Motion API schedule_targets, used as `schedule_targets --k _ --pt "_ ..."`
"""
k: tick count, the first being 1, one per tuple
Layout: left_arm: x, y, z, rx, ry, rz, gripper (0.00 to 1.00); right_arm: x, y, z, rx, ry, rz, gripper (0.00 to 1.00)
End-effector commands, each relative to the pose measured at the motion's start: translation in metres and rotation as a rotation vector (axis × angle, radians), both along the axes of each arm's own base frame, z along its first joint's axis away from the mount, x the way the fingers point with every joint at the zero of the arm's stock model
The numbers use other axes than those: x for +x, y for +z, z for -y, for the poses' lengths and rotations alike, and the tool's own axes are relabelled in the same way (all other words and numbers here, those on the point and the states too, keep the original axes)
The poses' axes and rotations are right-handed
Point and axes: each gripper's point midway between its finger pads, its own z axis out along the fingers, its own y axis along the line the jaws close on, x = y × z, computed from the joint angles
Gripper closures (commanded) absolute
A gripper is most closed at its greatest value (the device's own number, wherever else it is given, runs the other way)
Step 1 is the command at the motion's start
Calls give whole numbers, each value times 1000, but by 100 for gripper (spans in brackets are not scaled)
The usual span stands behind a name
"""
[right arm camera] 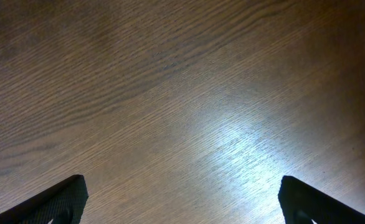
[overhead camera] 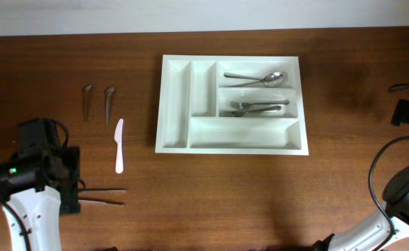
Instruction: Pack container
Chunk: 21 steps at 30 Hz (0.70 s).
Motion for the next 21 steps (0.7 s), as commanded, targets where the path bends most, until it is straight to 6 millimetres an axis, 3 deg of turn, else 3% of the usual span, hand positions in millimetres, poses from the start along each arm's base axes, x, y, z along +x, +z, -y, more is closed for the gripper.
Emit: schedule_targets --k 1,8,11,13,21 --pt "-6 1 0 -68 250 31 1 0 -1 -2 4 -6 0 1" --pt "-4 -3 0 -78 250 15 1 0 -1 -1 3 -6 1 1" --pt "37 0 -1 -85 -7 121 1 0 -1 -1 3 -6 1 1" --pt "48 -8 6 -176 -42 113 0 0 -1 -2 4 -6 0 2" --pt "20 -60 -6 -302 64 -360 1 0 -1 -2 4 -6 1 1"
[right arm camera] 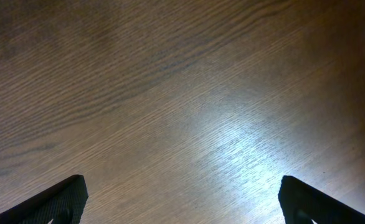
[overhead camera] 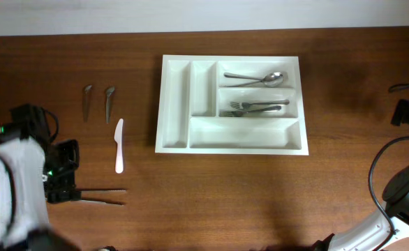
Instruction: Pack container
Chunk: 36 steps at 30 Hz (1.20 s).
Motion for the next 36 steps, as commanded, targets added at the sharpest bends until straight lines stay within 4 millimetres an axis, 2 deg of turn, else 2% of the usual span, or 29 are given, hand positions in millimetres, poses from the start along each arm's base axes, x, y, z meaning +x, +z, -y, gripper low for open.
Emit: schedule_targets --k 1,4,6,10,14,21,26,29,32,36 --pt "-4 -19 -4 -53 -8 -152 1 0 -1 -2 4 -7 1 1" --pt "-7 -34 -7 -56 -1 -228 1 0 -1 -2 4 -6 1 1" --pt "-9 -39 -17 -14 -24 -262 1 0 -1 -2 4 -7 1 1" --pt "-7 -43 -40 88 -137 -272 1 0 -1 -2 4 -6 1 1" --pt "-4 -43 -50 129 -218 -270 1 0 -1 -2 4 -7 1 1" --pt "-13 -31 -39 142 -283 -250 1 0 -1 -2 4 -7 1 1" --pt "-12 -11 -22 245 -399 -49 1 0 -1 -2 4 -6 1 1" --pt "-15 -3 -20 284 -396 47 1 0 -1 -2 4 -6 1 1" --pt "-23 -4 -25 300 -357 48 1 0 -1 -2 4 -7 1 2" --pt "-34 -16 -31 276 -274 -5 1 0 -1 -2 4 -6 1 1"
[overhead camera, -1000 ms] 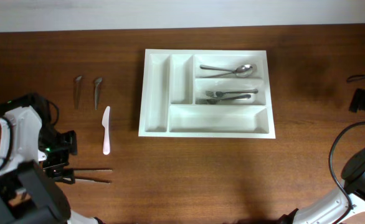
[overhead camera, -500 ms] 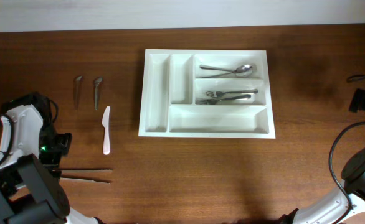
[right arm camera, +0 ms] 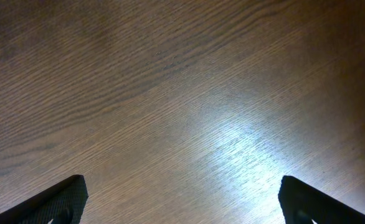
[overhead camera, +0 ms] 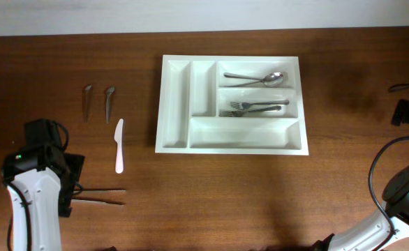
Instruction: Pack container
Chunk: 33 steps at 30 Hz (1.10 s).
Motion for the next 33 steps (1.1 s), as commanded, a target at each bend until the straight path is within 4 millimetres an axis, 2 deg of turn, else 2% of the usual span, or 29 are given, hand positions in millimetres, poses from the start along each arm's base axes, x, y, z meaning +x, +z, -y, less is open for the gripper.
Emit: schedule_targets --k 1,4,10,14,20,23,29,33 --pt "-12 -16 -7 -10 66 -68 1 0 -1 -2 4 -7 0 1" --pt "-12 -26 -9 -34 77 -98 1 0 -1 -2 4 -7 0 1" --pt "9 -45 -14 -41 -10 -75 1 0 -1 -2 4 -7 0 1" --pt "8 -56 -14 -41 -10 -71 1 0 -1 -2 4 -7 0 1" --pt "-8 -76 -1 -89 7 -102 1 0 -1 -2 4 -7 0 1" --pt "-12 -81 -1 -82 31 -109 1 0 -1 -2 4 -7 0 1" --pt "6 -91 3 -113 -23 -24 1 0 -1 -2 4 -7 1 1" --pt "8 -95 3 -110 -23 -10 1 0 -1 -2 4 -7 1 1"
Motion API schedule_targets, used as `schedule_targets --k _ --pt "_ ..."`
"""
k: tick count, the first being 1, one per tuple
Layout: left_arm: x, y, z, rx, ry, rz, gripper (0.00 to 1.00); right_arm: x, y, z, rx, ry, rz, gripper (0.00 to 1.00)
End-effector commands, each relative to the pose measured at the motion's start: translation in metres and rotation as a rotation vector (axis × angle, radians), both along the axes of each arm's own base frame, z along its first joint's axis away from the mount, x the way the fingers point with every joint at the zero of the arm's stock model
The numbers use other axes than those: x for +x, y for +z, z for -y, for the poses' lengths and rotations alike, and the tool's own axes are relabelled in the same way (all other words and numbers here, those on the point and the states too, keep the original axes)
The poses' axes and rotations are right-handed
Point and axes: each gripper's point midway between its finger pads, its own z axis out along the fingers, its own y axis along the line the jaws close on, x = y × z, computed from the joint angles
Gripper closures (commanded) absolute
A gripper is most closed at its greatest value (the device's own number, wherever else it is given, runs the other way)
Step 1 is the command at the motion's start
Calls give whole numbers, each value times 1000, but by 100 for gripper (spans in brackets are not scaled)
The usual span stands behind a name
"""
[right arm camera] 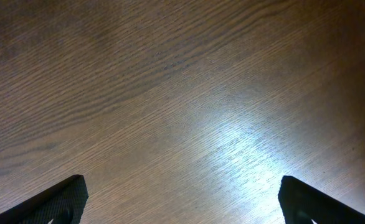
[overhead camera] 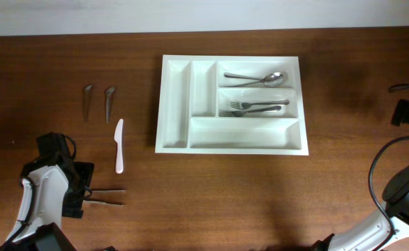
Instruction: Pack container
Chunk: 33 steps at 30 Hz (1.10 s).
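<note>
The white cutlery tray (overhead camera: 176, 104) sits at the table's middle, with a spoon (overhead camera: 257, 77) in its top right compartment and forks (overhead camera: 255, 107) in the one below. Left of it lie two small dark metal pieces (overhead camera: 87, 102) (overhead camera: 109, 102), a white plastic knife (overhead camera: 119, 145) and two thin metal utensils (overhead camera: 105, 196) side by side. My left gripper (overhead camera: 79, 192) is at the left ends of those thin utensils; its jaws are too dark to read. My right gripper (right arm camera: 182, 208) stands wide open over bare wood.
A black device with a cable (overhead camera: 407, 111) sits at the right edge. My right arm (overhead camera: 403, 192) curves along the lower right corner. The table's far edge runs along the light wall at the top.
My left arm has shifted a little down and to the right, closer to the left ends of the thin utensils. The cutlery and the right gripper are where they were.
My left arm was at the left ends of the two thin utensils, then stood further left and blurred, then was back beside them, and now sits closer in. The utensils, the knife and the tray's contents have stayed put. The right gripper stayed open.
</note>
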Motion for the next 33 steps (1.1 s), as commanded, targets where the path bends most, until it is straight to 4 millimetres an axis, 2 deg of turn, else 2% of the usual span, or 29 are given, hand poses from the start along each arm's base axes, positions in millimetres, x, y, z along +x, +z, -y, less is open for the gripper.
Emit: schedule_targets --k 1,11,17,21,33 --pt "-1 -7 4 -25 -16 -1 1 0 -1 -2 4 -7 0 1" --pt "-23 -20 12 -42 72 -49 1 0 -1 -2 4 -7 0 2" --pt "-20 -20 9 -24 62 -42 1 0 -1 -2 4 -7 1 1" --pt "-25 -18 -4 50 64 -69 1 0 -1 -2 4 -7 1 1" --pt "-26 -19 4 5 62 -70 1 0 -1 -2 4 -7 1 1"
